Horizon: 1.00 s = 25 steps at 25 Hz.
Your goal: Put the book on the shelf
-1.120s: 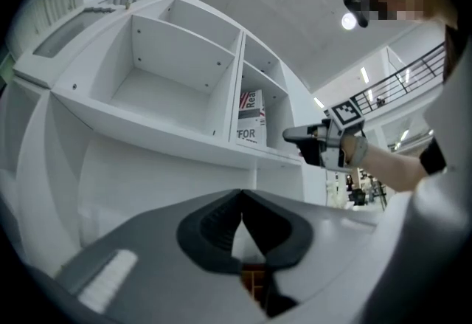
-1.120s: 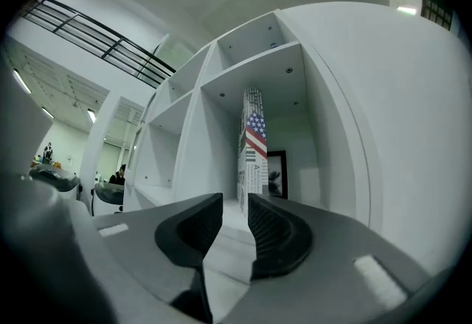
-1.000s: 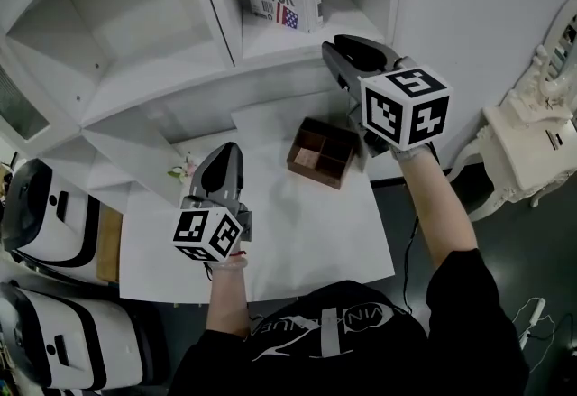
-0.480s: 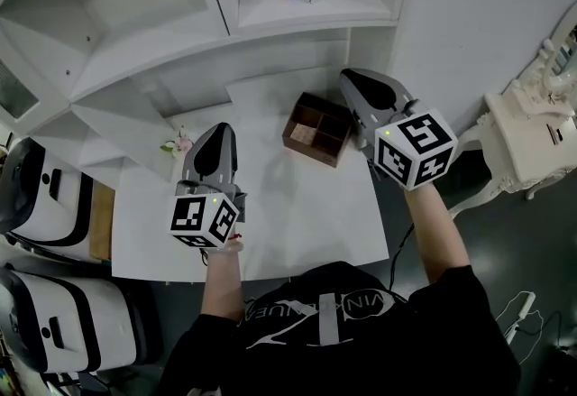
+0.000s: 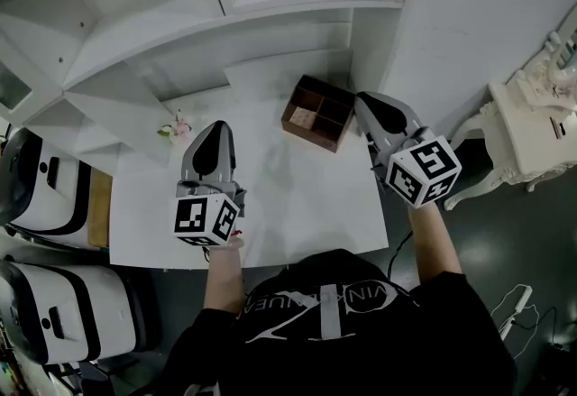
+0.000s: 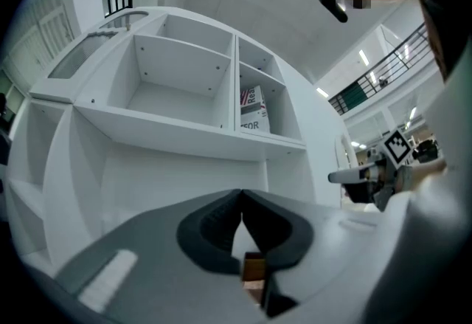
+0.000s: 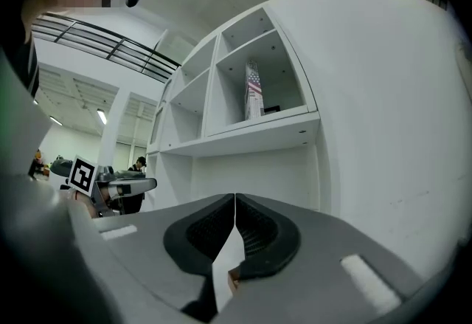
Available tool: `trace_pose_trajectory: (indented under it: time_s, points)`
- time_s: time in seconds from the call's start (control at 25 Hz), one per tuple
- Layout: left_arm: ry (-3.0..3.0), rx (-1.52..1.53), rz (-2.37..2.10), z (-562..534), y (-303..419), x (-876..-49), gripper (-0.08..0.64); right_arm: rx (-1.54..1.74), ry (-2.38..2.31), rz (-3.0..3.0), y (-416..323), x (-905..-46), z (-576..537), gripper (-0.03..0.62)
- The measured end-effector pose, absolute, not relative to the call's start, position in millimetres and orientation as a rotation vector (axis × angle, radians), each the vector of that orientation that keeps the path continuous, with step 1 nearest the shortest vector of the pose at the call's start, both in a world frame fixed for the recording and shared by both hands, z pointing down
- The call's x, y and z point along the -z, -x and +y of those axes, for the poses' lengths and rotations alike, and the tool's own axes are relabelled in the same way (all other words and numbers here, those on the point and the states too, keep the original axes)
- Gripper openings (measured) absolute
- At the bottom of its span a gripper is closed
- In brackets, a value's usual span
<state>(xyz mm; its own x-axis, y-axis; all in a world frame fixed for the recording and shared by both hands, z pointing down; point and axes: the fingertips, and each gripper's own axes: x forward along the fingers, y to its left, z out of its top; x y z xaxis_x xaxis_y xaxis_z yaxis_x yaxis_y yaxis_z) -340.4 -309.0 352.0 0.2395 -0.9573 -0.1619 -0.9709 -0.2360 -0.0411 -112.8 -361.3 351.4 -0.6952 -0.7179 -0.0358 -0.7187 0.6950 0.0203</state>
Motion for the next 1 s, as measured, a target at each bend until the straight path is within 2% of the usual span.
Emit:
trace_pose_trajectory:
  time_s: [1.0]
  points:
    - [2.268,-0.102,1.947,-301,366,-370,0.000,0.030,1.282,2.757,82,-388,-369,0.011]
